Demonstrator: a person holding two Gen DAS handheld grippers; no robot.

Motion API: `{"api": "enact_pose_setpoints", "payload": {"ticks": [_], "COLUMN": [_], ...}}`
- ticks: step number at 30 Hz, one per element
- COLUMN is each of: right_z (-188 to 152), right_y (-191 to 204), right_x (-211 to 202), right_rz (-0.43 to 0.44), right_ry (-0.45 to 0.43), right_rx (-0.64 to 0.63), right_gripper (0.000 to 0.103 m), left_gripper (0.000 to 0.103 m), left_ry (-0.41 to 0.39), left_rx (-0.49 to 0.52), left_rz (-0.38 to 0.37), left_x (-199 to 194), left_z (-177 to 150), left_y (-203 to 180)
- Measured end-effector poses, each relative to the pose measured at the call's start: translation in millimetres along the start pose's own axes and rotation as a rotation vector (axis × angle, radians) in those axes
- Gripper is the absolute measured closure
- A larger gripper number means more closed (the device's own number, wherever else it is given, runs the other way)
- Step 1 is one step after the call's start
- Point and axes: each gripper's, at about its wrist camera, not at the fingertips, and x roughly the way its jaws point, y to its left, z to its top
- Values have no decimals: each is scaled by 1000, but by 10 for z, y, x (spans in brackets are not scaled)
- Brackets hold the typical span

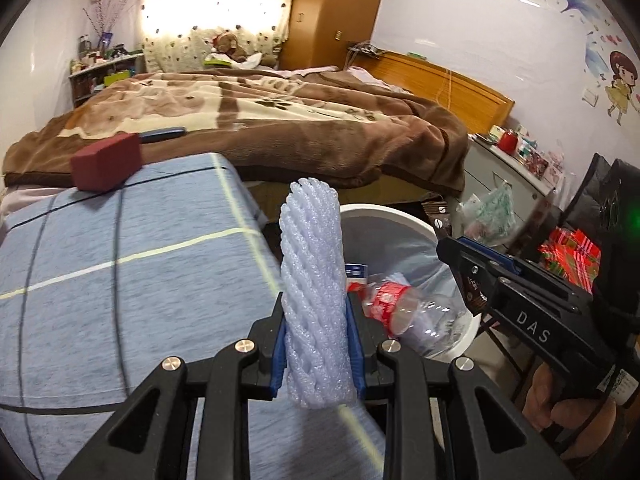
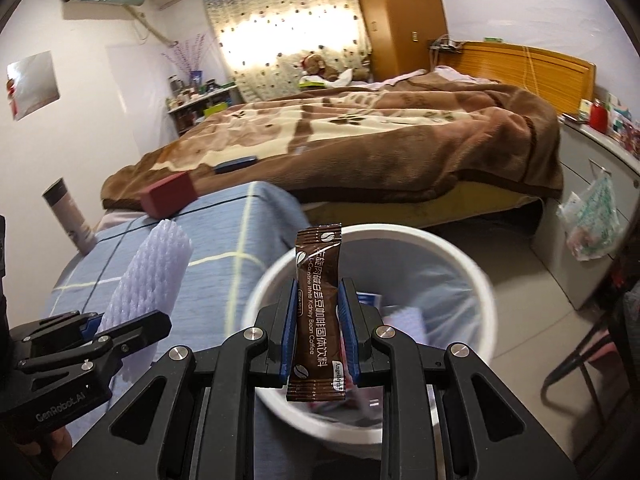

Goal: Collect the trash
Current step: 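Carry the coffee packet and foam sleeve over the white bin and release both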

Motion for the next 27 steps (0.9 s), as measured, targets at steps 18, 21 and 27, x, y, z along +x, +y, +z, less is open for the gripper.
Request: {"api": "enact_pose_setpoints", "payload": {"ticks": [18,21,27], "right_z": [-55,-56,-58], "right_y": [-568,-601,-606], "right_x": [342,371,350], "right_rz": [-82,-84,-89], "right_ry": [120,135,135], "right_rx": [-3,-2,-10], "right_gripper": [81,80,50], "left_gripper": [75,69,51], "left_ry": [70,83,87], "left_rx": [58,50,29], "left_rz": [-8,-6,11], "left_x": [530,568,566], "left_z": [30,26,5], "left_y": [-571,-570,-537]}}
